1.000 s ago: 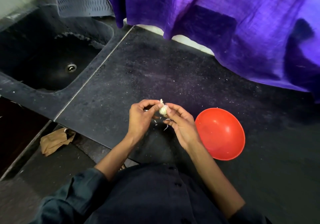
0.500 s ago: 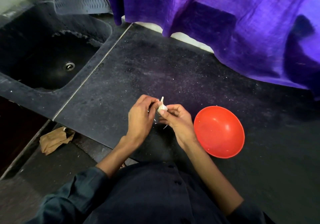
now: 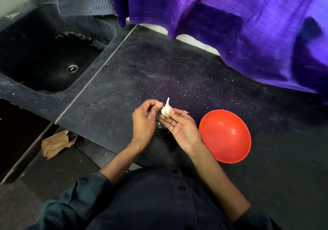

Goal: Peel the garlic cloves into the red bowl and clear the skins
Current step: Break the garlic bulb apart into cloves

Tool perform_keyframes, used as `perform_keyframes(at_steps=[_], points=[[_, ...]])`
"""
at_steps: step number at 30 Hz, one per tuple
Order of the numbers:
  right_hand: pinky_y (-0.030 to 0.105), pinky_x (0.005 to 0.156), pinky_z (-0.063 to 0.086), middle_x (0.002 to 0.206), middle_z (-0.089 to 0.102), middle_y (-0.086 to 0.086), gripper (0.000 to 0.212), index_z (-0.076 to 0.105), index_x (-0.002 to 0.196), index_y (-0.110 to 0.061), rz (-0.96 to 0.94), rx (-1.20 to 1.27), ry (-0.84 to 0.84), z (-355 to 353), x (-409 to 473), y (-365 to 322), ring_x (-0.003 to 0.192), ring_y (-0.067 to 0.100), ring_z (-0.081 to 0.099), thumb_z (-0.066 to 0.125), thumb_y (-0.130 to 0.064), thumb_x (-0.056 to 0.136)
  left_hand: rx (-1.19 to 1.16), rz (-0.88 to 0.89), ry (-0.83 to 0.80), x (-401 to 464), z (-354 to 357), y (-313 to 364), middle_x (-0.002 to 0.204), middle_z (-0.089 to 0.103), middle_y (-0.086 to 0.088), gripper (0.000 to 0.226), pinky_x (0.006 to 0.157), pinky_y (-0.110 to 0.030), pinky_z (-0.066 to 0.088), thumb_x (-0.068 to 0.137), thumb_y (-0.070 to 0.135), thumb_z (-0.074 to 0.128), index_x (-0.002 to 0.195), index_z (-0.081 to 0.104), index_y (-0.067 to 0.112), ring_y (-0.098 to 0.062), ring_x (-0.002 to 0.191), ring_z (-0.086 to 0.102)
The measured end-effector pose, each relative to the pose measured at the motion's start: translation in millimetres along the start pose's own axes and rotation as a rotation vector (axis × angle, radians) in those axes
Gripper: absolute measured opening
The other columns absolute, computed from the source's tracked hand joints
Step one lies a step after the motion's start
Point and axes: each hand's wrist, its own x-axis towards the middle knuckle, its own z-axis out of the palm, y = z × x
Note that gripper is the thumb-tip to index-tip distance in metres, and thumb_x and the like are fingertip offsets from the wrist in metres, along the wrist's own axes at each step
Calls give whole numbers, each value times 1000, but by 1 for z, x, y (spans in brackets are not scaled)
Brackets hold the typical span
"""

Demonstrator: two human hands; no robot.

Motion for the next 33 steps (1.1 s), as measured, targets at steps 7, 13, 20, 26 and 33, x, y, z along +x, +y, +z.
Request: perform_keyframes(at_steps=[7,13,20,26,33], points=[[38,74,60,89,70,20,19,58,100,2,-7,171,59,-10,3,-8,78,25,71,55,-3,82,-223,-107,25,3,-3,3,76,70,1,10,58,-28,58,97,9,55,96,63,3,-13,71,67],[38,78,59,105,67,25,26,55,113,0,-14,144,42,-13,2,-11,92,32,70,50,-2,87,-249,-150,-11,4,-6,-1,88,72,-15,12,58,-26,58,93,7,61,98,67,-1,-13,71,67],[40,85,58,102,68,21,24,58,113,-4,-46,26,75,-16,2,-11,95,33,67,40,1,98,-183,-146,-57,7,-5,-9,88,69,-2,7,61,-34,59,95,12,58,91,63,10,-14,76,68],[31,74,56,89,70,6,21,63,107,-11,-94,-153,154,-19,4,-7,82,19,65,50,0,95,8,-129,-89,10,-6,-22,82,72,-9,8,62,-31,60,92,13,64,84,64,13,-17,74,69],[29,73,56,94,64,10,20,63,104,-12,-117,-327,199,-28,7,0,81,19,63,53,2,94,115,-232,-205,19,-3,-47,71,70,-7,9,62,-26,58,88,6,67,83,72,11,-12,64,67]])
